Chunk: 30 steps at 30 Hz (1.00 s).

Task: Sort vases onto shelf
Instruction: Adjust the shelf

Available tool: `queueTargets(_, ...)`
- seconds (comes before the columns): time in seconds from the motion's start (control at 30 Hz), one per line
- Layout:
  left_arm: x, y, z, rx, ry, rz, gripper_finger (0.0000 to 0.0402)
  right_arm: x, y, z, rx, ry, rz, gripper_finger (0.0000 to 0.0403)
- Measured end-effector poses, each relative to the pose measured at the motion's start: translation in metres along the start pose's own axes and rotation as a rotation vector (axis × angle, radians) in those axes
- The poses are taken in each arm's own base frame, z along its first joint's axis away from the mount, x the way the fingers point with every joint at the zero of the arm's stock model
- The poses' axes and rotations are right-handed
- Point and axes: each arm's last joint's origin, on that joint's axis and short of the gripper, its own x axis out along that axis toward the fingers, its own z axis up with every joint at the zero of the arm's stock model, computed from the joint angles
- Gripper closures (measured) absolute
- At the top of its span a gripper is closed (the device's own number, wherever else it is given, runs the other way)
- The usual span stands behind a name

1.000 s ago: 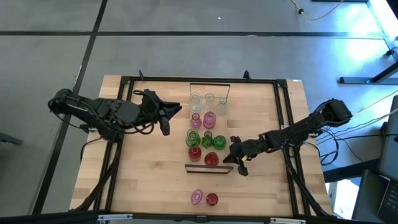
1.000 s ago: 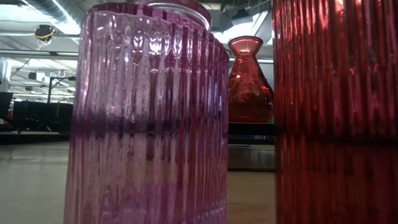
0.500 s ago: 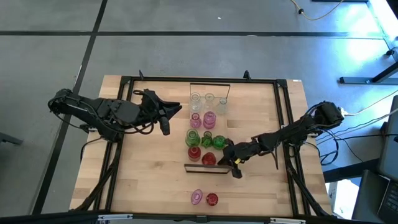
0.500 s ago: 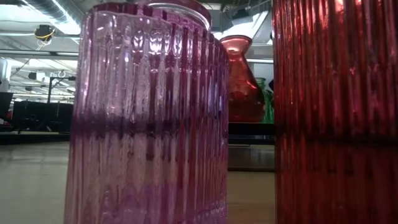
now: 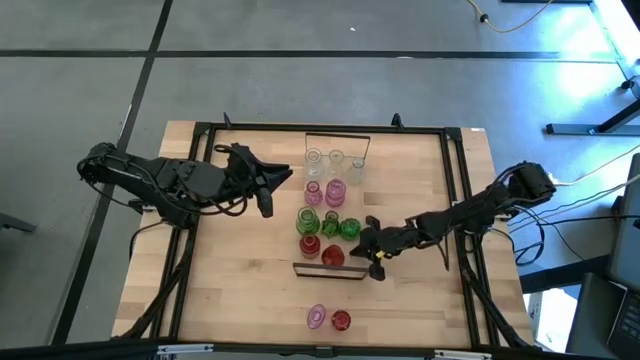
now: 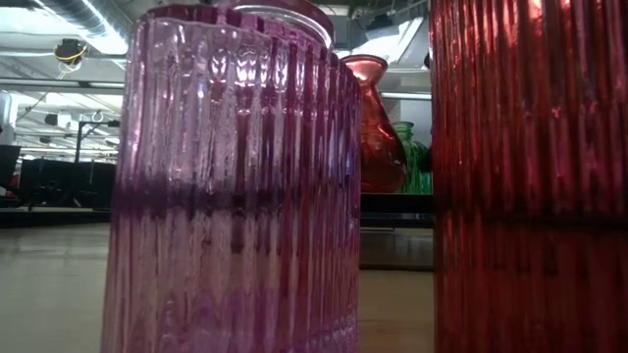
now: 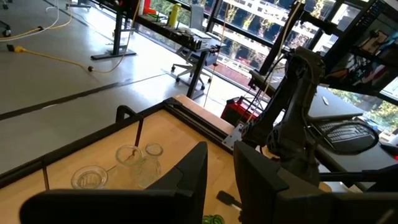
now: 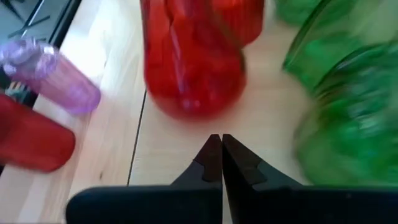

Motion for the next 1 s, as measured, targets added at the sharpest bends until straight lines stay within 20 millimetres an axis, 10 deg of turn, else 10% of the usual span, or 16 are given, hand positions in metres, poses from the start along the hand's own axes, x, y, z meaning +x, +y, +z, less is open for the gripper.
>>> queueTargets(0.6, -0.002, 0.003, -0.011, 0.008, 0.123, -0.024, 0.0329, -0.068, 0.015, 0.002, 0.042, 0.053, -0.013, 0.0403)
queueTargets(1.0, -0.023, -0.009, -0.128, -0.069, 0.693, 0.089, 0.0381, -0.165, 0.032, 0.003, 0.227, -0.161, -0.194, 0.0403)
